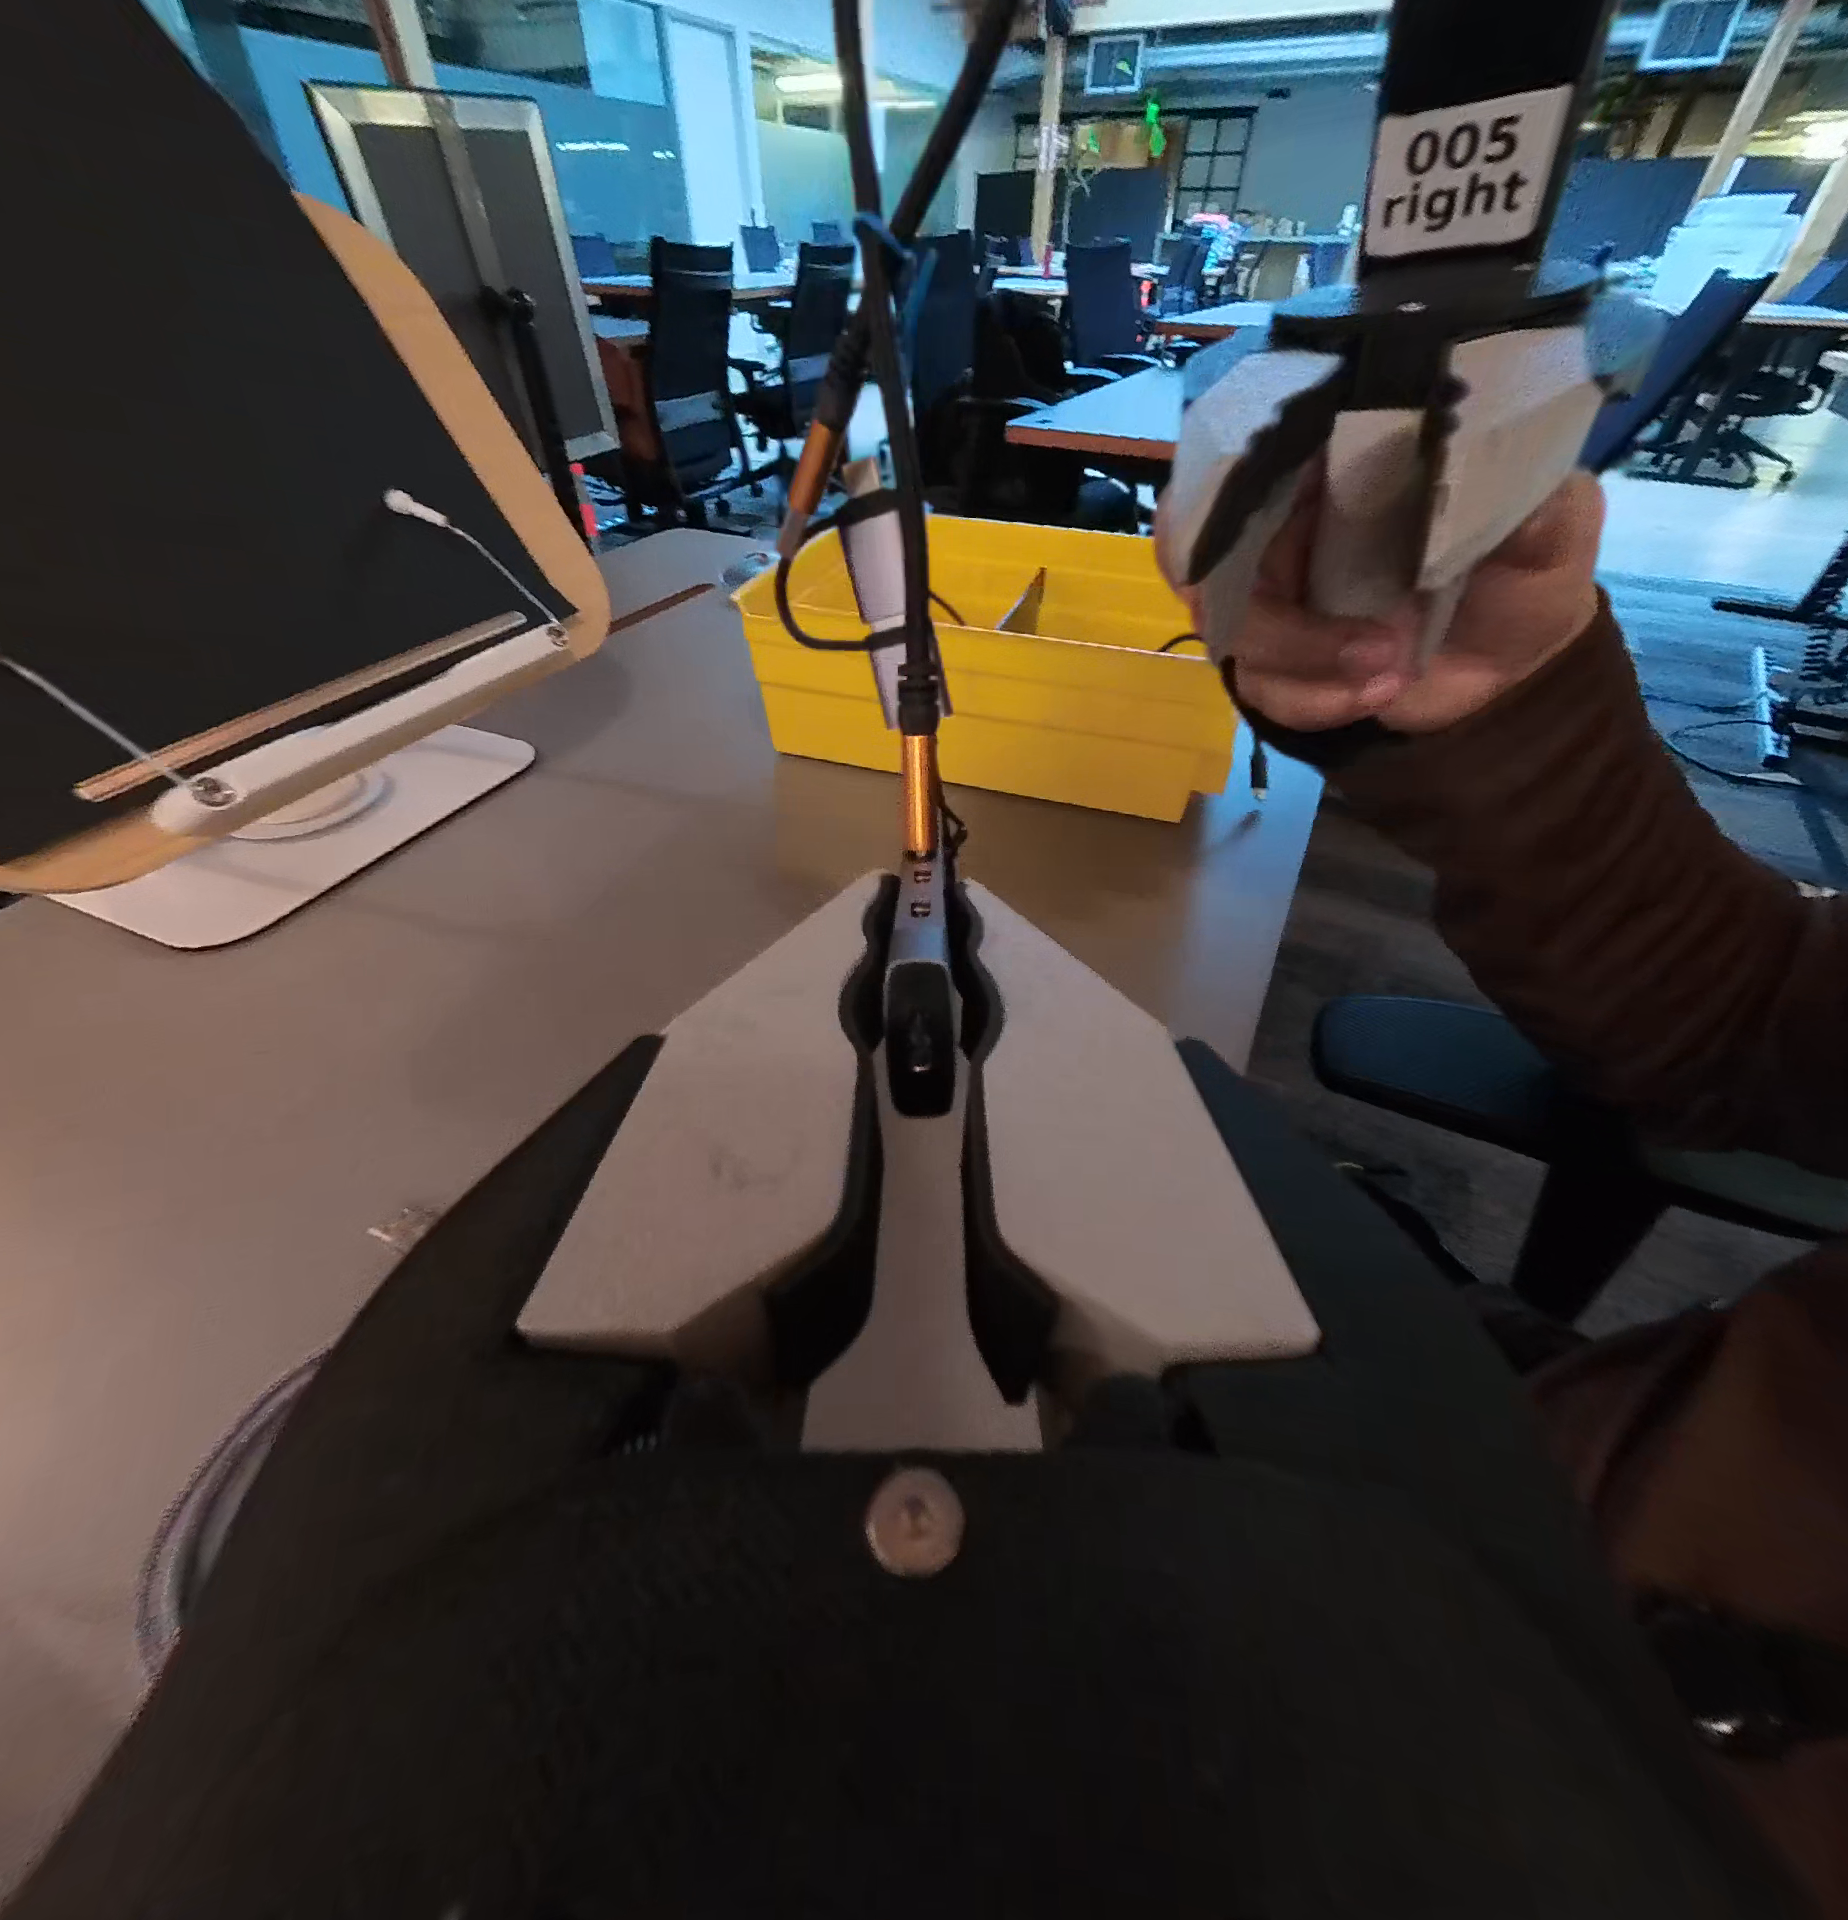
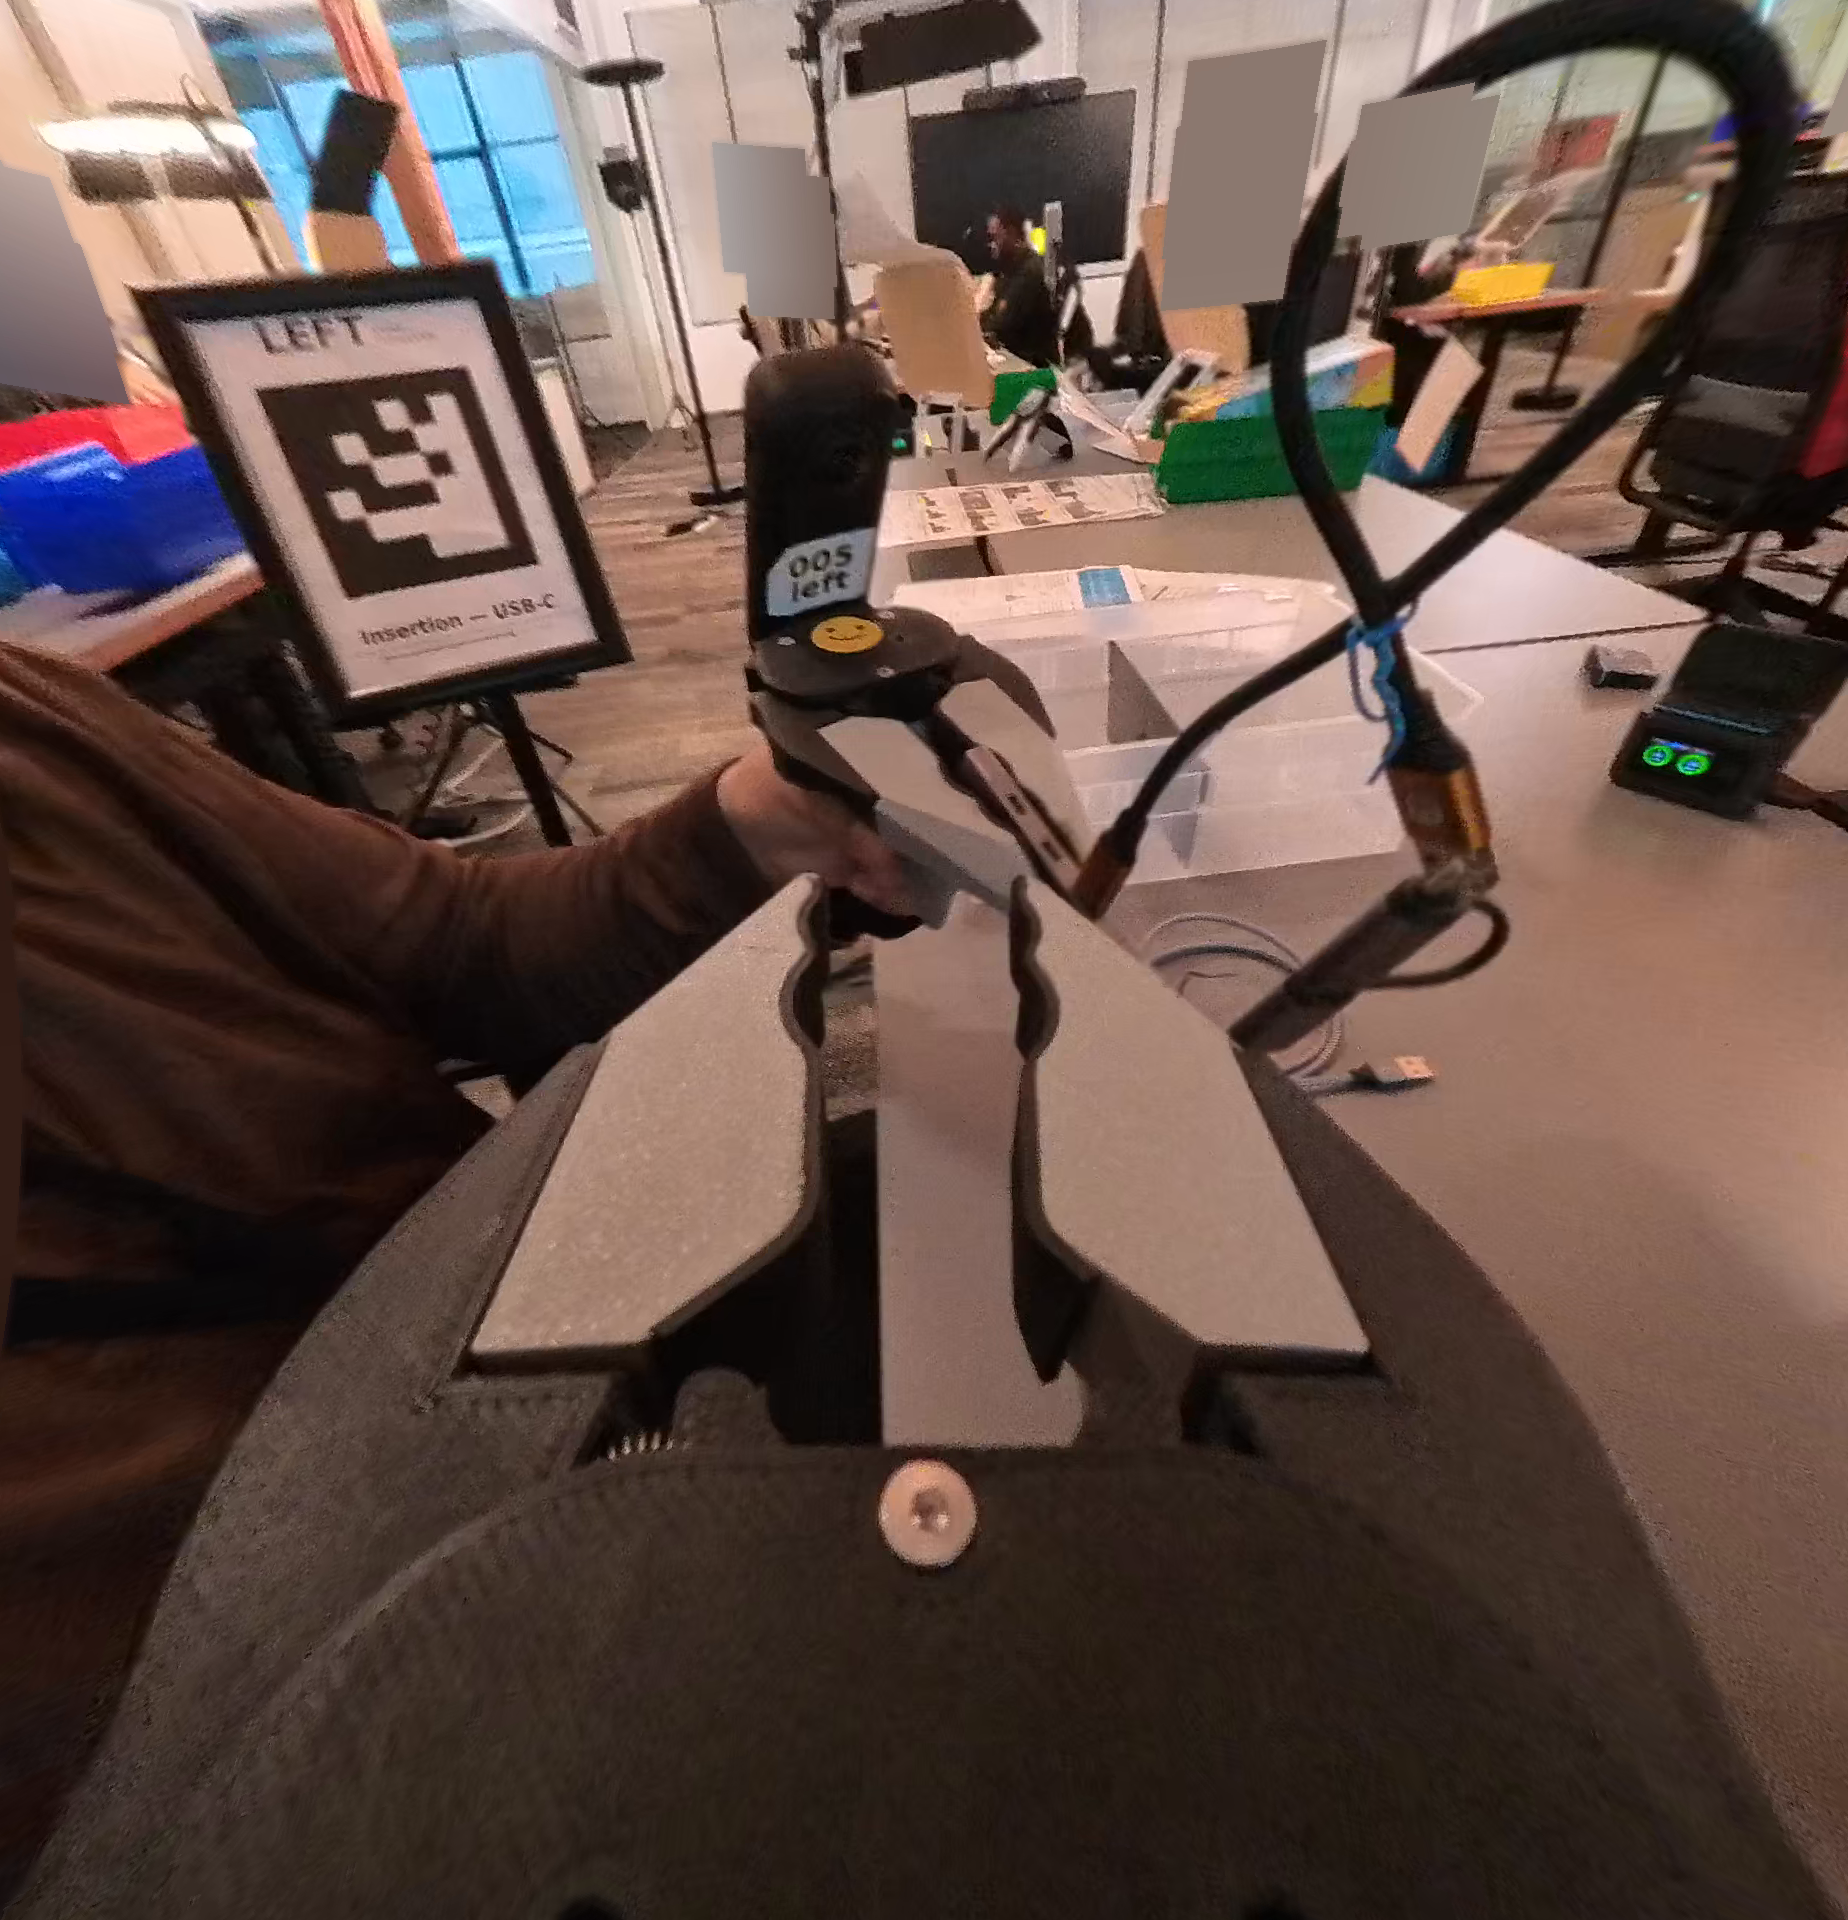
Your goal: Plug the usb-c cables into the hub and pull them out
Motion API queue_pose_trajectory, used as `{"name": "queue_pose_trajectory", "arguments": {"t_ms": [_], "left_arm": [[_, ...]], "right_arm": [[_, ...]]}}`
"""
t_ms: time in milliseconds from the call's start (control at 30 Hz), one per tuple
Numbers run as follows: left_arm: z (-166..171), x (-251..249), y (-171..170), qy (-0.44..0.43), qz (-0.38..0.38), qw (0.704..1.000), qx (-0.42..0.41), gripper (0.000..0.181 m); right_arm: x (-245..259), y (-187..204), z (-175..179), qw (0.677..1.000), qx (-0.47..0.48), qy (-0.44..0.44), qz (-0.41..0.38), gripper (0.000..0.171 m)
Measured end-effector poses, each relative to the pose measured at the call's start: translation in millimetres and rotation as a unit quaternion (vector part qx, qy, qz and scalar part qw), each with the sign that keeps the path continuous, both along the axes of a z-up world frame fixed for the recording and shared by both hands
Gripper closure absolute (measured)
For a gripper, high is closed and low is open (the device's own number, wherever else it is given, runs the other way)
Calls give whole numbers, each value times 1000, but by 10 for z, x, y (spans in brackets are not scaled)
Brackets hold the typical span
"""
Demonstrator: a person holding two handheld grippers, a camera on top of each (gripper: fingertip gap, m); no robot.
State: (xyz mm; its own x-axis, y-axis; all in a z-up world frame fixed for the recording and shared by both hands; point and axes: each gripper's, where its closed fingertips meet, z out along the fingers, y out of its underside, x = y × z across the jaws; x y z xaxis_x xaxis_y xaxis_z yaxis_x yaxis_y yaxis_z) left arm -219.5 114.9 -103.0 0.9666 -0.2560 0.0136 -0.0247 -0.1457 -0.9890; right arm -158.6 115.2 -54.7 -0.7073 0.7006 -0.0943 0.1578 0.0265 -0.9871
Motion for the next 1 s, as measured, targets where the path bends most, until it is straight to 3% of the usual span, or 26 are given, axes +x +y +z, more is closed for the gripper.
{"name": "queue_pose_trajectory", "arguments": {"t_ms": [133,300,400,667,800,1000], "left_arm": [[36,171,-29,-9,-42,999,7,174],[81,308,-74,-22,-81,996,15,174],[47,319,-49,-19,-80,997,11,174],[55,305,-39,-23,-77,997,15,174],[133,321,-48,-30,-78,996,37,173],[312,296,-92,-12,-48,996,73,174]], "right_arm": [[-236,4,-208,998,40,-12,-43,136],[-346,-10,-255,998,39,-1,-52,151],[-352,-26,-303,997,64,11,-49,164],[-358,-61,-382,997,72,9,-26,165],[-334,-82,-282,999,35,27,-9,168],[-358,-120,-97,995,-95,42,11,170]]}}
